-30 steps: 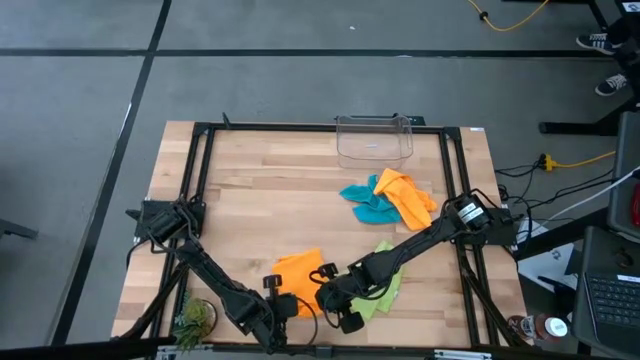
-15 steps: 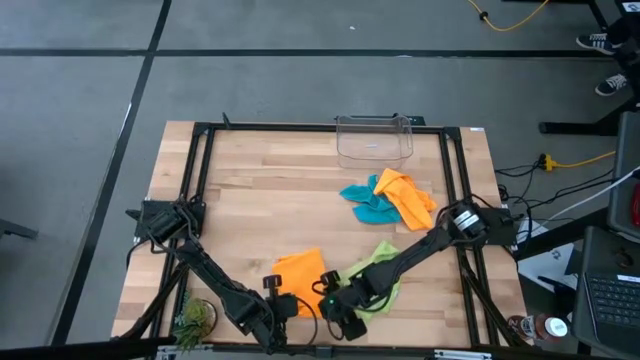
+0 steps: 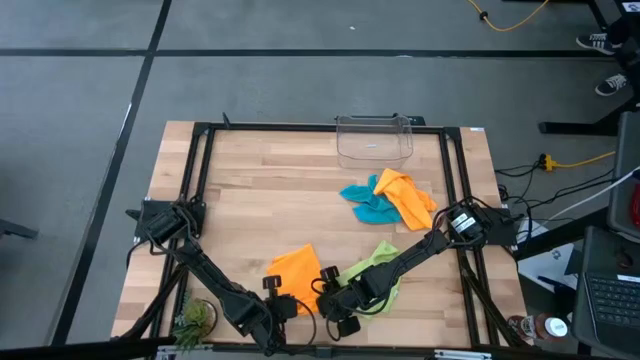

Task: Fold microfiber towels
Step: Fold the left yellow microfiber cloth

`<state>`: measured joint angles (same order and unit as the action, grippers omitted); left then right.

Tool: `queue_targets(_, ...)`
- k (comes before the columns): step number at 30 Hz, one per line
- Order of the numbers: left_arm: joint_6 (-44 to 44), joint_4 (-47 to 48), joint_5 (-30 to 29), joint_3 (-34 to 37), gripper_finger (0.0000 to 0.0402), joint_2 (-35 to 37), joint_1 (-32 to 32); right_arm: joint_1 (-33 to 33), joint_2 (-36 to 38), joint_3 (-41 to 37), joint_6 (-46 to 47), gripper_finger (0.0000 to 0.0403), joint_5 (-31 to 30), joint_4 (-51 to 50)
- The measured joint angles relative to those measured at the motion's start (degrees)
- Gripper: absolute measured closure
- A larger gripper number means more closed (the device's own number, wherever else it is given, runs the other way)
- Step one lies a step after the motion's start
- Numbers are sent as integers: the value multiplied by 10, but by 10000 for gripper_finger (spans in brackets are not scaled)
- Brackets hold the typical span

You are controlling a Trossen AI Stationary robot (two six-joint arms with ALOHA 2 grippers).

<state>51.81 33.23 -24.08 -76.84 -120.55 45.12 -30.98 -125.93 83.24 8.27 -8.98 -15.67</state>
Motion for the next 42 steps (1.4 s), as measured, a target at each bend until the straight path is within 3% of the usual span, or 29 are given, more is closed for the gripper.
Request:
queue_targets(7, -42, -5, -7, 1, 401, 0, 3, 1, -2, 0, 33, 387, -15, 0)
queue_targets(14, -59, 11, -6, -20, 401, 7, 2, 2, 0, 25, 34, 396, -9, -25)
queue_targets(23, -55, 160, -18, -79, 401, 12, 8, 1, 6, 87, 4, 397, -65, -89)
queue_targets(27, -57, 162, -26, -85, 401, 12, 7, 1, 6, 106, -12, 397, -92, -89)
queue_targets(42, -54, 219, -21, -185, 401, 13, 18, -26, 7, 156, 10, 396, -93, -152)
